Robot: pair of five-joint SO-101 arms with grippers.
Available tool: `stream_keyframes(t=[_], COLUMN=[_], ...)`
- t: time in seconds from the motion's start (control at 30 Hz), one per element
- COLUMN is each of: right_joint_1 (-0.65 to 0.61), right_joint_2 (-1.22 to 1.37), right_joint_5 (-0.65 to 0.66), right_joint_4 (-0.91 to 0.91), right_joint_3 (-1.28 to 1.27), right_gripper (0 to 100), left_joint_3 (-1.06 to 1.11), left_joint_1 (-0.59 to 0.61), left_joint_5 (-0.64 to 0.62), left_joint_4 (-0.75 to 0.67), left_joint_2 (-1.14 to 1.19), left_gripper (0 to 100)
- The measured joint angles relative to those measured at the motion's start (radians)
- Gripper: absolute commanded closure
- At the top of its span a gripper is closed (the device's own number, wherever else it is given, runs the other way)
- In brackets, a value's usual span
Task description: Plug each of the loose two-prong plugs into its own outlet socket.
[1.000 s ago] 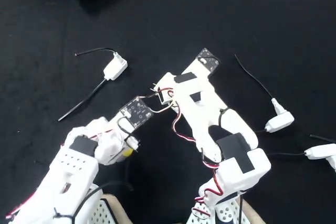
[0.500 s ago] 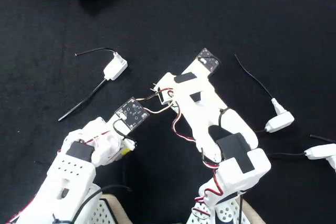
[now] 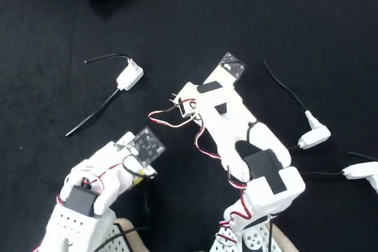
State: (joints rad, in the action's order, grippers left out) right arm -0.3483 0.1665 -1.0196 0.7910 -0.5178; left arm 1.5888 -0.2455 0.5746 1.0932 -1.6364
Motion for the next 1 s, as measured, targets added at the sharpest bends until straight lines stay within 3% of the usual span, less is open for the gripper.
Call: stream_keyframes(t=[0.13,0.33,0.43,0.53,0.67,1.0], right_joint_1=[0.000,0.002,0.003,0.003,0.029,0.037], right_joint_2=[0.000,0.000,0.000,0.000,0.000,0.000], right_joint_5=[0.000,0.003,0.003,0.003,0.003,0.003], right_joint_4=[0.020,0.101,0.118,0.123,0.141,0.146], right_joint_3=[0.003,0.018,0.023,0.025,0.025,0.025], right_gripper=[83.2,83.2,83.2,83.2,83.2,83.2], left_joint_3=[0.083,0.081,0.055,-0.014,-0.155,-0.318], left_joint_1=[0.041,0.064,0.064,0.064,0.064,0.074], left_joint_5=[0.084,0.101,0.061,-0.008,-0.106,-0.118], left_joint_4=[0.026,0.051,0.051,0.035,-0.002,-0.292], left_joint_2=[-0.095,-0.112,-0.101,-0.031,0.153,0.850], left_gripper=[80,79,73,74,75,75])
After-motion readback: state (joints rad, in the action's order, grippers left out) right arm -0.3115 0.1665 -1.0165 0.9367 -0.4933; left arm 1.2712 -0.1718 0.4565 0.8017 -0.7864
